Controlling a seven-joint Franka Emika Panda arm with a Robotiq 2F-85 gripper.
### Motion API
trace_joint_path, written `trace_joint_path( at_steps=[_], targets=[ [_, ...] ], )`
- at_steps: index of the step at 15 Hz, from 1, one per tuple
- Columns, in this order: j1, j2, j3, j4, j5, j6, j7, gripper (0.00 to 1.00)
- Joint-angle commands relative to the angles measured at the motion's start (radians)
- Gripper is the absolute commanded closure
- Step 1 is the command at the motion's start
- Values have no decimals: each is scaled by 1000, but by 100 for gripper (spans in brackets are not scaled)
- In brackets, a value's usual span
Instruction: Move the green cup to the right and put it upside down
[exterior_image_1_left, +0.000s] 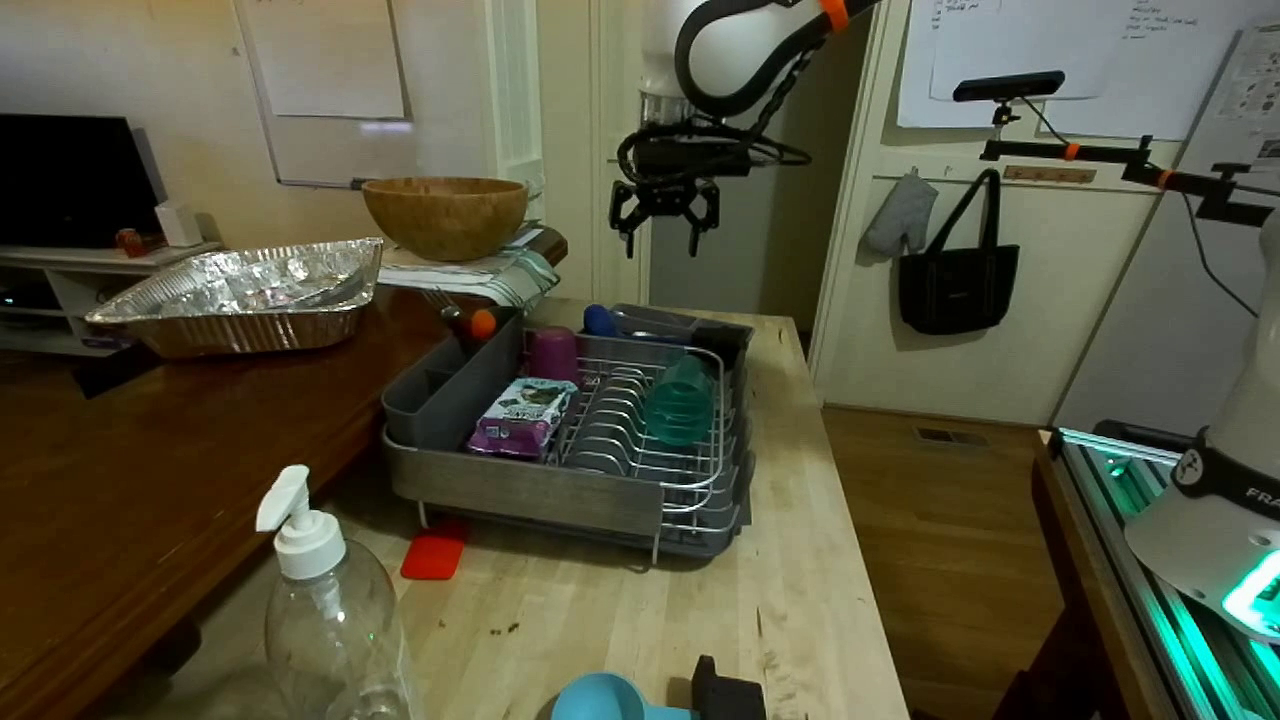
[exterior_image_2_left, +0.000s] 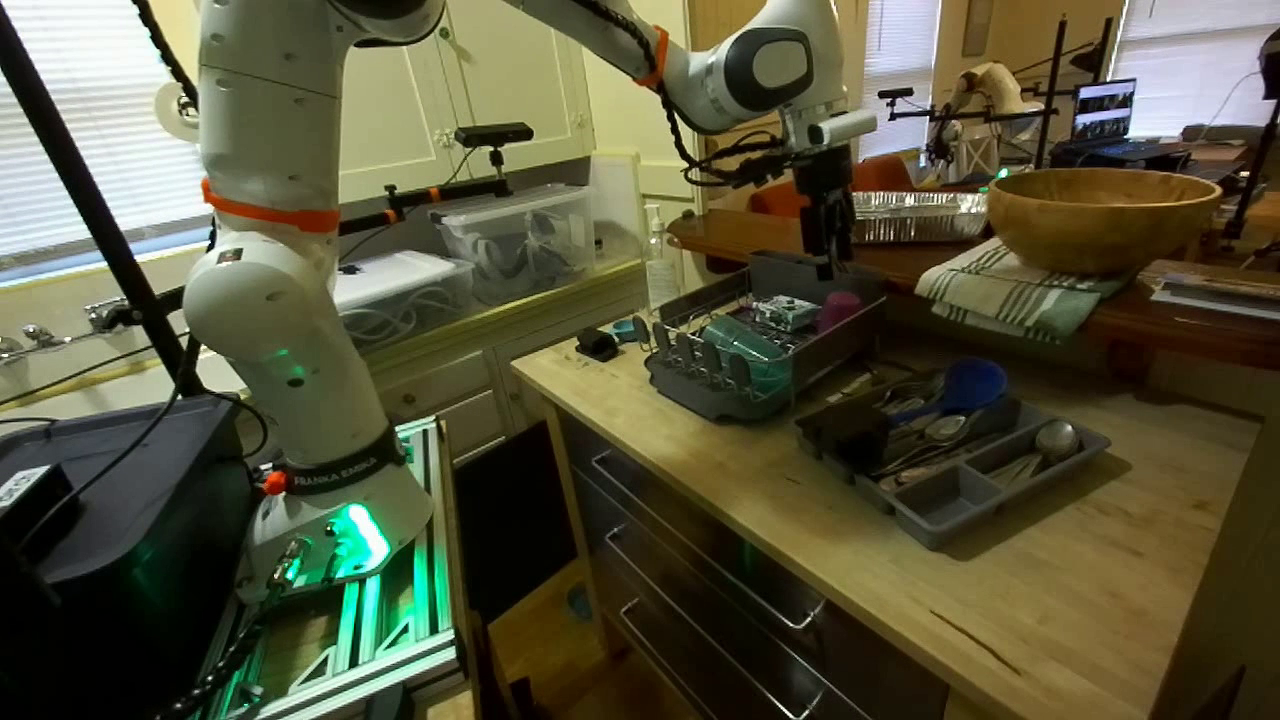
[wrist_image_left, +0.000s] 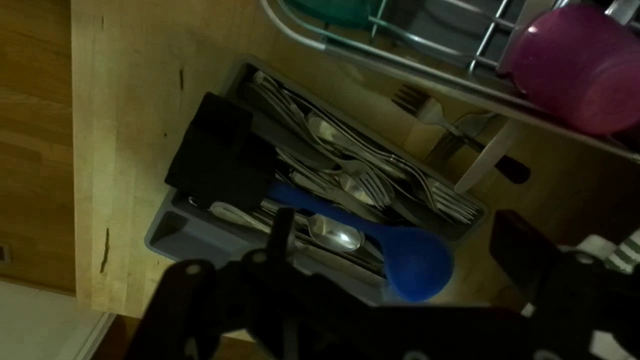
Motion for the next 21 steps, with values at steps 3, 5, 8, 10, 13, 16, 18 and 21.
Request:
trace_joint_path(
  at_steps=[3, 5, 8, 10, 13, 16, 18, 21],
  targets=[
    [54, -103, 14, -223, -15, 73, 198, 0],
    [67, -126, 27, -297, -18, 129, 261, 0],
    [80, -119, 33, -356, -55, 246, 341, 0],
    [85, -83, 29, -344, -97, 287, 372, 0],
    [74, -81, 40, -329, -73, 258, 338, 0],
    [82, -37, 29, -287, -72, 252, 415, 0],
    [77, -13, 31, -269, -52, 245, 433, 0],
    [73, 27, 28, -243, -40, 241, 450, 0]
  ],
)
